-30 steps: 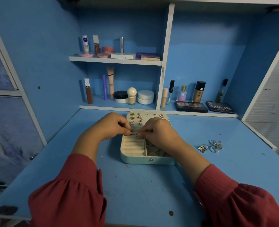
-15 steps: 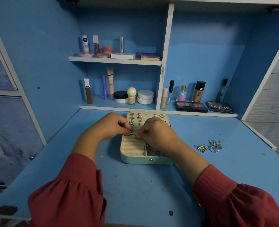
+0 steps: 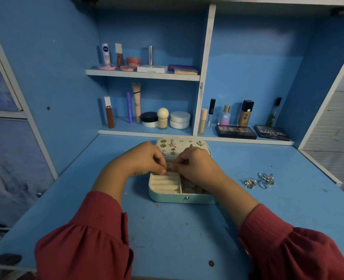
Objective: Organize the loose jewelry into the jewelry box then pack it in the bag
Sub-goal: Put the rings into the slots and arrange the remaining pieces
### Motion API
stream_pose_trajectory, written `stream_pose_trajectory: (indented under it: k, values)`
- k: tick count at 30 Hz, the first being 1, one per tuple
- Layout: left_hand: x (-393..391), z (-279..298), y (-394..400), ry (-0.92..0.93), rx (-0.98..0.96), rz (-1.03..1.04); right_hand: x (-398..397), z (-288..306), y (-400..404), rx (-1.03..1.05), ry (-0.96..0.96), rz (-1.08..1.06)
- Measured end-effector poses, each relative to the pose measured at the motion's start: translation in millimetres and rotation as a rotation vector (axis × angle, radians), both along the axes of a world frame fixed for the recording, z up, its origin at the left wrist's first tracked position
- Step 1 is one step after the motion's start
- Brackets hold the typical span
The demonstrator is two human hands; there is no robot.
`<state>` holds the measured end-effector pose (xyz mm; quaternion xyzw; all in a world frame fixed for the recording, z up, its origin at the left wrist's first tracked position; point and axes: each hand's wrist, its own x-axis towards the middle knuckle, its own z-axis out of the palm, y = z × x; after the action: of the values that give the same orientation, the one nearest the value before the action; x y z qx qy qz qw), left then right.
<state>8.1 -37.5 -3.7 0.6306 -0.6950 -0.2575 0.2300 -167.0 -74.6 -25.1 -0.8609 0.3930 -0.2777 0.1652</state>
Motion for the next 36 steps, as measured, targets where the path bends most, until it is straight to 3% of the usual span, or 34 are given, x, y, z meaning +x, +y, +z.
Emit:
stream_pose_trajectory:
  k: [8, 15, 19, 23, 36]
  values:
    - [-2, 2, 0, 0.005, 0.023, -0.034, 1, 1, -1, 0.011, 0.004, 0.02]
    - [-1, 1, -1, 0.032, 0.029, -0.026, 2, -1, -3, -0.099, 0.103, 0.103]
    - [-1, 1, -1, 0.029, 0.031, -0.016, 0, -1, -1, -0.091, 0.001, 0.089]
    - [0, 0, -2, 0.033, 0.025, -0.012, -2, 0, -2, -0.159, 0.083, 0.079]
    - [1, 2, 2, 0.086, 0.018, 0.003, -5, 6, 0, -0.091, 0.166, 0.111]
